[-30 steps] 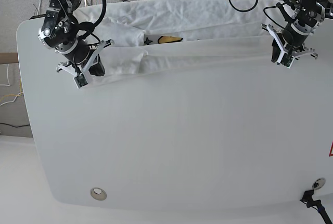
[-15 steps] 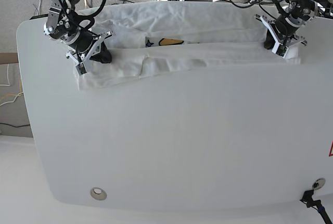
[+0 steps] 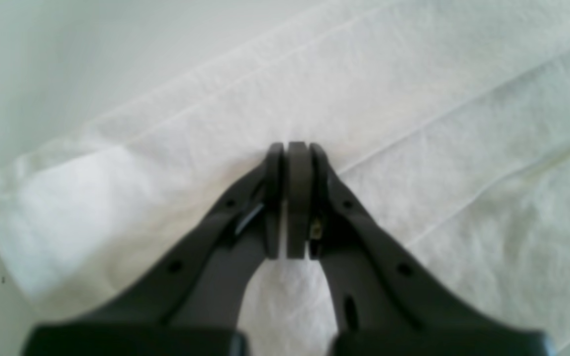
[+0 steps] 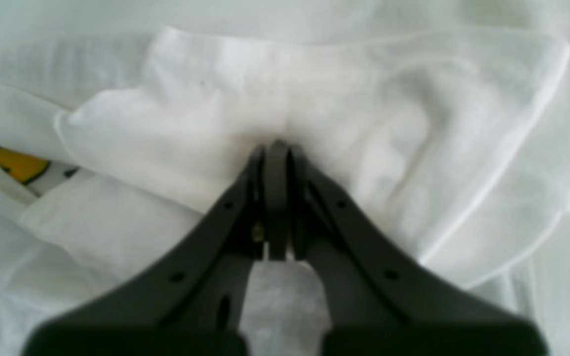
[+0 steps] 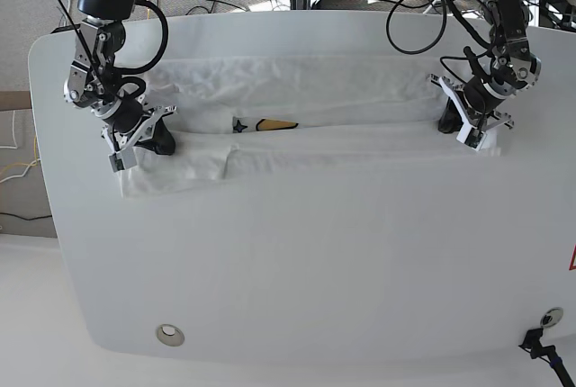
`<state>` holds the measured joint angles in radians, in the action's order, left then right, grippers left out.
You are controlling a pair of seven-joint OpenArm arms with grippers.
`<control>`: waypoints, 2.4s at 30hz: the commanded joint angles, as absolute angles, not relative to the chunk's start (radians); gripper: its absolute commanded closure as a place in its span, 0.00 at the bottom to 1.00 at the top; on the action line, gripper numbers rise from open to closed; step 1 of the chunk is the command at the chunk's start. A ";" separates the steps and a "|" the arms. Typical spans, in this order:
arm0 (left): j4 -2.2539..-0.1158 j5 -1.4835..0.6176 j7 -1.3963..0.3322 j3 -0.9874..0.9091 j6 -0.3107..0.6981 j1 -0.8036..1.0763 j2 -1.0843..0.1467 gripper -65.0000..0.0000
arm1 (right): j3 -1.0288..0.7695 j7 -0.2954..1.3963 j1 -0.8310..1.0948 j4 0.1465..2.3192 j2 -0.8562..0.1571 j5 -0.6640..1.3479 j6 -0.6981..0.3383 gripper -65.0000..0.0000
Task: Fold the T-shirt properly
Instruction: 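Grasp the folded strip's end with the left gripper, then fold the strip end inward toward the right gripper with the left gripper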
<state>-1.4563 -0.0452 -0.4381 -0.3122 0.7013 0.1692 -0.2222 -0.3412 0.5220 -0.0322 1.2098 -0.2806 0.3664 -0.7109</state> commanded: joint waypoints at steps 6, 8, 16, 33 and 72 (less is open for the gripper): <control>-1.578 -0.015 -0.489 -0.346 0.698 0.174 -0.232 1.00 | -0.344 0.552 -0.033 1.213 -0.297 0.329 -0.685 1.00; -1.620 -0.019 -0.527 -0.383 0.698 0.170 -0.229 0.87 | -0.343 0.552 -0.033 1.213 -0.295 0.329 -0.685 1.00; -1.687 -0.340 -0.753 -0.627 0.698 0.171 -0.259 0.09 | -0.343 0.552 -0.031 1.213 -0.295 0.329 -0.685 1.00; -1.442 -0.506 -0.803 -0.567 0.698 0.179 -0.298 0.09 | -0.343 0.552 -0.027 1.213 -0.271 0.329 -0.685 1.00; -1.693 -0.711 -0.806 -0.070 0.698 0.140 -0.117 1.00 | -0.343 0.552 -0.024 1.213 -0.248 0.329 -0.685 1.00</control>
<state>-1.6978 -0.7090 -0.8219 -0.0830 0.6907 0.1471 -0.1127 -0.3458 0.4995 -0.0242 1.2106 -0.2413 0.3672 -0.6884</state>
